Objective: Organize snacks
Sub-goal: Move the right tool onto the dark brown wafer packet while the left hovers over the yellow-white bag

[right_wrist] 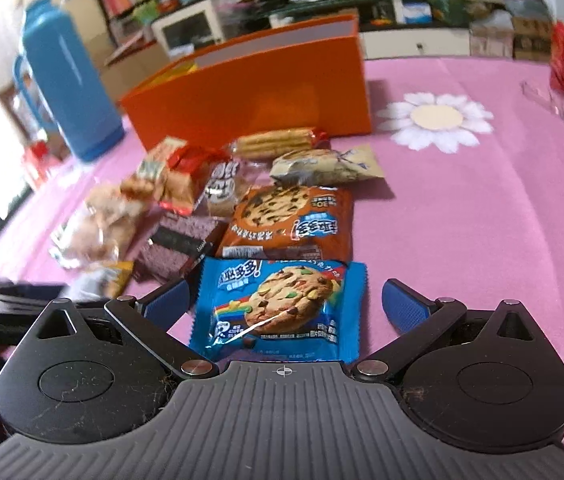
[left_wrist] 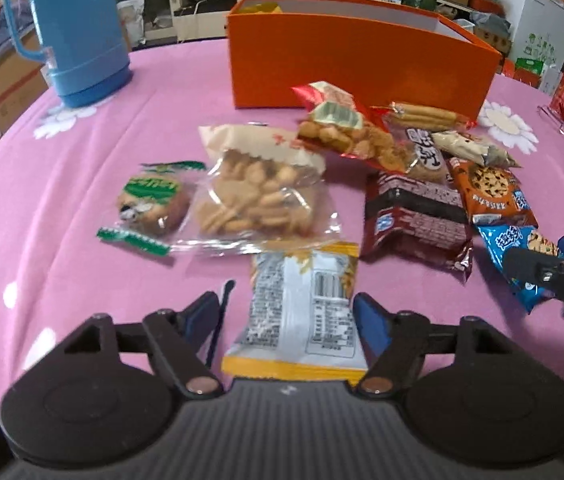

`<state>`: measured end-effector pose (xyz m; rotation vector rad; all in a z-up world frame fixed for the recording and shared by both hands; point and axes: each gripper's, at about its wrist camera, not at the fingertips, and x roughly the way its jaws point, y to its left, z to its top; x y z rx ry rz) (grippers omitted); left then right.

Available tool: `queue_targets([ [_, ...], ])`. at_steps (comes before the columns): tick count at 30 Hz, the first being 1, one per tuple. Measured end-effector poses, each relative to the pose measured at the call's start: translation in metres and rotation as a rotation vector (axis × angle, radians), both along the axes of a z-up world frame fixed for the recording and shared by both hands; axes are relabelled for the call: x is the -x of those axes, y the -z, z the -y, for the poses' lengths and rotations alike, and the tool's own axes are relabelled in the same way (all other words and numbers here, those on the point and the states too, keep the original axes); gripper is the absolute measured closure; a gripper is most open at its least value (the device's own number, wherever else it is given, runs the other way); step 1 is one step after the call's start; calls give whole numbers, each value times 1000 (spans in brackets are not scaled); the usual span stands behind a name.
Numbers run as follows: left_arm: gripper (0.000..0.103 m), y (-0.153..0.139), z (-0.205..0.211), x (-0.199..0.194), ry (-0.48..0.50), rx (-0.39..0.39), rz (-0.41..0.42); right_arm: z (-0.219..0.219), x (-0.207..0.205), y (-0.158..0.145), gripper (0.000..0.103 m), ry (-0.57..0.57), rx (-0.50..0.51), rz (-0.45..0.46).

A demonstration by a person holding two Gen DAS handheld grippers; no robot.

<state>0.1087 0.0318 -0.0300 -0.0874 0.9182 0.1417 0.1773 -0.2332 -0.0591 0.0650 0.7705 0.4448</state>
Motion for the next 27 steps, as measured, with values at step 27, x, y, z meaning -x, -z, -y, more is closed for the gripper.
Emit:
queue_targets([
  [27,34,-1,5,23,65,6,15,0,5,9,28,50,200,72],
])
